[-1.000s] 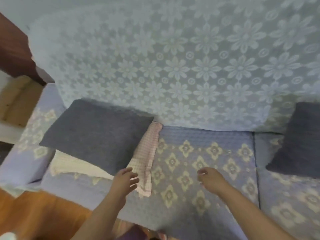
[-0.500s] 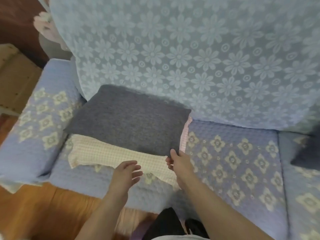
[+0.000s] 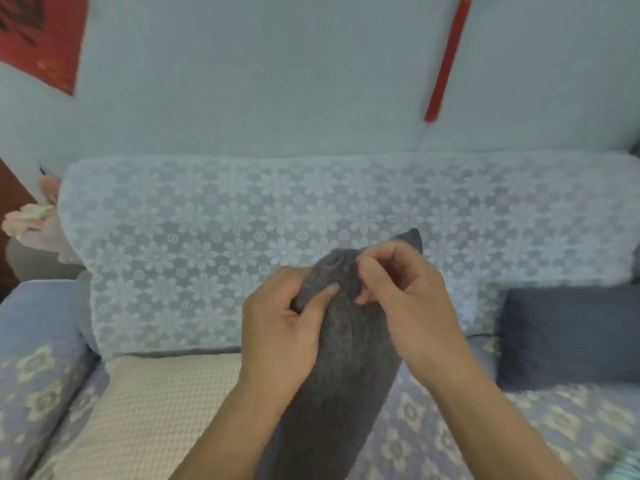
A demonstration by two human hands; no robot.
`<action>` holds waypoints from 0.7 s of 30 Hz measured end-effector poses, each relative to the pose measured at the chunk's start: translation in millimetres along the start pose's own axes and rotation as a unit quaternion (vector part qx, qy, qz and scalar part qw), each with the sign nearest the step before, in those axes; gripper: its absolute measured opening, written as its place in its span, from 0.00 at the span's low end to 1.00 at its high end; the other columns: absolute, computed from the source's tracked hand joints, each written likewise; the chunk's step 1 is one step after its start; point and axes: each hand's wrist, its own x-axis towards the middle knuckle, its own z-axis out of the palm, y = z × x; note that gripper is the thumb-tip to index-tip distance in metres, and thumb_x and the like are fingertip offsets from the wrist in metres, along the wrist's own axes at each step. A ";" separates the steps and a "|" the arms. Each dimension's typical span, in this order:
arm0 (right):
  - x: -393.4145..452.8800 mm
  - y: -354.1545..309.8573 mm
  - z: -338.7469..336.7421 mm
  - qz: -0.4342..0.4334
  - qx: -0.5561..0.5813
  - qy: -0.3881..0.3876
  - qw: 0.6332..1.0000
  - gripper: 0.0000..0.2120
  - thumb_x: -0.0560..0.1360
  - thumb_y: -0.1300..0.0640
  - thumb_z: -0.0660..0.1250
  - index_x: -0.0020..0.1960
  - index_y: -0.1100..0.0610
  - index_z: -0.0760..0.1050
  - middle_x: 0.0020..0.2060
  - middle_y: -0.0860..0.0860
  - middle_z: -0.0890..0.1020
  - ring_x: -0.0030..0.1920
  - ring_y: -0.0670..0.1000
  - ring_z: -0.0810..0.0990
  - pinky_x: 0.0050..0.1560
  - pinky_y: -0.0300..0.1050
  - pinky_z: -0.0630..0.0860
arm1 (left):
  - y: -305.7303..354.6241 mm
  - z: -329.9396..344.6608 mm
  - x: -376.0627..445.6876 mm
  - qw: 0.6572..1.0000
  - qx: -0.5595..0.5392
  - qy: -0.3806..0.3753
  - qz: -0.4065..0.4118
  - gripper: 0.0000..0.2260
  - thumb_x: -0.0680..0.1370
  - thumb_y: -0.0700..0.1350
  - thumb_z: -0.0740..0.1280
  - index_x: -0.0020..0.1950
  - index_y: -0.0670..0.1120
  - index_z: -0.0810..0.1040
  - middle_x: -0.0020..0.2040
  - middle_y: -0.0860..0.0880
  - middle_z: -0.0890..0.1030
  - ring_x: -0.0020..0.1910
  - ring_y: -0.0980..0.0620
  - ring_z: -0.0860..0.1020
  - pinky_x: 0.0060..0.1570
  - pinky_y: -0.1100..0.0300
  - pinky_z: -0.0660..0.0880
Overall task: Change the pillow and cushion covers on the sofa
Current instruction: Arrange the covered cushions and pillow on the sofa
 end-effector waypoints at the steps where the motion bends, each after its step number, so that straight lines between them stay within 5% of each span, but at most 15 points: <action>1: -5.0 4.0 -14.8 0.001 -0.009 0.002 1.000 0.07 0.79 0.57 0.68 0.44 0.47 0.79 0.38 0.45 0.82 0.40 0.46 0.81 0.46 0.43 0.78 | 4.7 15.9 -5.4 1.000 -0.012 -0.008 -0.009 0.10 0.76 0.47 0.74 0.37 0.55 0.77 0.35 0.57 0.77 0.36 0.58 0.76 0.39 0.65 0.70; 5: -29.9 22.8 -62.6 0.048 -0.094 0.018 0.994 0.03 0.76 0.56 0.72 0.48 0.48 0.78 0.44 0.46 0.83 0.47 0.47 0.82 0.54 0.50 0.80 | 11.2 78.1 -30.7 0.995 -0.058 -0.059 -0.055 0.11 0.76 0.43 0.75 0.36 0.50 0.76 0.35 0.52 0.76 0.35 0.53 0.75 0.36 0.58 0.72; 8: -46.3 40.5 -94.4 0.140 -0.040 0.066 0.987 0.05 0.75 0.55 0.73 0.45 0.56 0.79 0.41 0.52 0.84 0.47 0.52 0.84 0.52 0.50 0.82 | 8.8 115.8 -56.4 0.990 -0.065 -0.099 -0.074 0.10 0.76 0.41 0.74 0.36 0.48 0.76 0.35 0.51 0.76 0.36 0.50 0.75 0.38 0.52 0.74; 14: -62.3 82.8 -155.8 0.338 0.078 0.035 0.937 0.01 0.76 0.65 0.70 0.47 0.62 0.81 0.39 0.55 0.81 0.44 0.49 0.82 0.55 0.50 0.82 | 0.3 168.8 -101.9 0.982 -0.033 -0.164 -0.085 0.15 0.73 0.36 0.74 0.36 0.54 0.75 0.36 0.53 0.75 0.37 0.52 0.74 0.37 0.61 0.71; 21: -62.3 113.1 -178.6 0.339 0.217 0.043 0.915 0.05 0.77 0.68 0.67 0.47 0.64 0.82 0.39 0.56 0.83 0.40 0.49 0.80 0.53 0.45 0.81 | 10.3 185.3 -98.0 0.952 -0.017 -0.243 -0.183 0.11 0.77 0.41 0.72 0.48 0.57 0.77 0.46 0.58 0.83 0.48 0.59 0.82 0.50 0.57 0.79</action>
